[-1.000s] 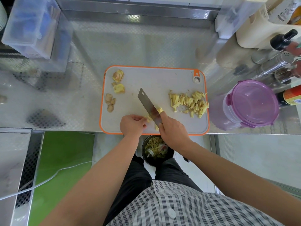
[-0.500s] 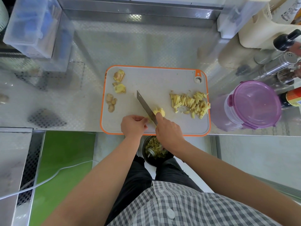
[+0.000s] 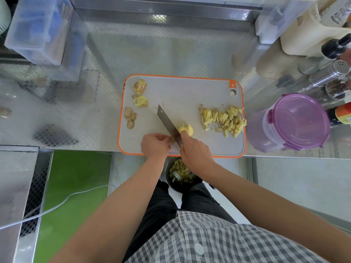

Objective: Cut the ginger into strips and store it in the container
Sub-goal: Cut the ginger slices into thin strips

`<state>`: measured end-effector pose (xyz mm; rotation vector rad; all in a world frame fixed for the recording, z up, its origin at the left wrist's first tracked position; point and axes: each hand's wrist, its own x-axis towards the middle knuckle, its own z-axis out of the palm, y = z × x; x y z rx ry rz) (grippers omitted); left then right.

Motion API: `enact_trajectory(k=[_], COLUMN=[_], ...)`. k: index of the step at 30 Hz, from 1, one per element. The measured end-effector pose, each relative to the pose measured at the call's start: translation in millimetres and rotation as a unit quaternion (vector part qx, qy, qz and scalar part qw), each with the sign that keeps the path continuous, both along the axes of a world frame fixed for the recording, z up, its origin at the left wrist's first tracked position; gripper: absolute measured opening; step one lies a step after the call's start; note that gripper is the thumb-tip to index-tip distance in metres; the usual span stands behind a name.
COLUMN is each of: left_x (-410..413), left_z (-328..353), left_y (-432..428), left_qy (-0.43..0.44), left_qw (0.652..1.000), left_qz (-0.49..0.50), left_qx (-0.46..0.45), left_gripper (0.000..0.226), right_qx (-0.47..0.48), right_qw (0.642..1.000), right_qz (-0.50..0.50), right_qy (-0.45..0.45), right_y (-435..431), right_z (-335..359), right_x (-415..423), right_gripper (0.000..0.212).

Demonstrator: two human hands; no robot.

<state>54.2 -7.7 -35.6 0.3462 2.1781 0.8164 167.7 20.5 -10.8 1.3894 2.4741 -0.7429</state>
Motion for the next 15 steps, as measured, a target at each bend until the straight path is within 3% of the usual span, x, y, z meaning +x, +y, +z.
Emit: enact_trajectory(k=[9,15], left_x=[0.0,0.2], left_z=[-1.0,2.2], left_y=[-0.9,0.5], left_qy=[0.010,0.021], left_qw=[1.000,1.000], left_qz=[0.015,-0.008], left_qx=[0.002,-0.003], left_gripper=[0.019,0.013], right_qx=[-0.015,-0.020], right_qw=[0.999,1.000], right_qz=[-0.014,0.001], right_qy=[0.043,0.015], right_y=[2.4,0.8], right_z=[4.2,4.0], right_x=[5.1,2.9], right_gripper=[0.010,0.013])
